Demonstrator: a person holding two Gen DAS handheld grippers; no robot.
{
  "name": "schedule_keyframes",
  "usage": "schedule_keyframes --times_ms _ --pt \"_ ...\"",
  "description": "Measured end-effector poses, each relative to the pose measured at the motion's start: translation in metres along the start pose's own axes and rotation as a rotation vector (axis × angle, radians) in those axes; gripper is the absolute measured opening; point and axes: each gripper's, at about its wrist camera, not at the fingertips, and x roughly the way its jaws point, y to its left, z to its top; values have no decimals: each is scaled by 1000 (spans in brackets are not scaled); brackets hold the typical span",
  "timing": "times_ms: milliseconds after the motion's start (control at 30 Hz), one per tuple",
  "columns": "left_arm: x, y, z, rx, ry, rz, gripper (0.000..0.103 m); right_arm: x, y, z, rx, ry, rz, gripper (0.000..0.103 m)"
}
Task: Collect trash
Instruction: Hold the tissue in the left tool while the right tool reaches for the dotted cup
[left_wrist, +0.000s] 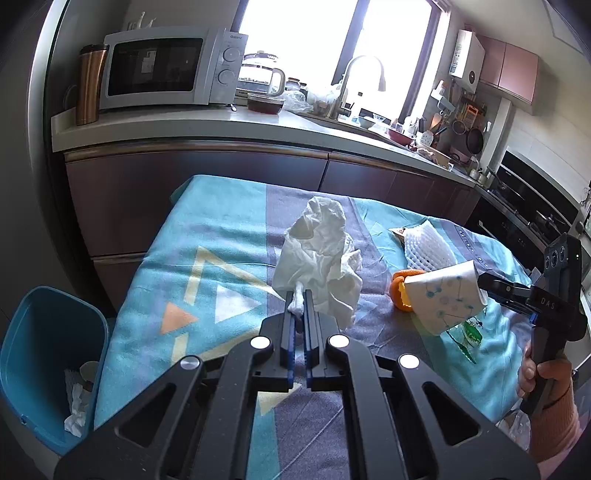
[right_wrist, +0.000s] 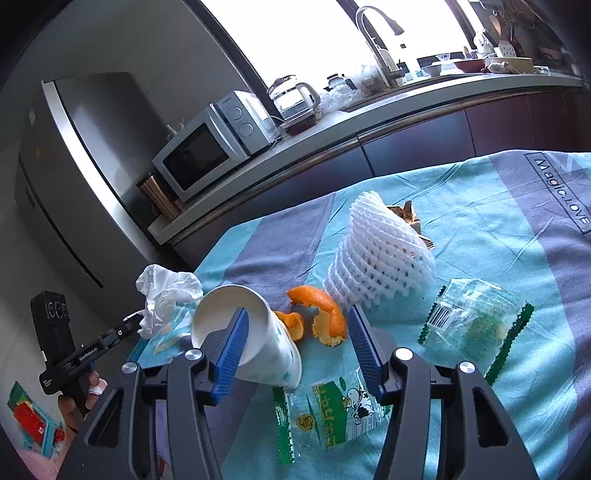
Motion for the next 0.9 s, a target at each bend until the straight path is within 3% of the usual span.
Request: schedule_keyframes --times_ms 533,700,900 --pt "-9 10 -8 -15 0 16 4 23 31 -15 -60 101 128 60" --pt "-12 14 -10 -21 -3 16 4 23 38 -14 -64 107 189 67" --pt "-14 16 -11 -25 -2 14 4 36 34 -10 -61 125 185 67"
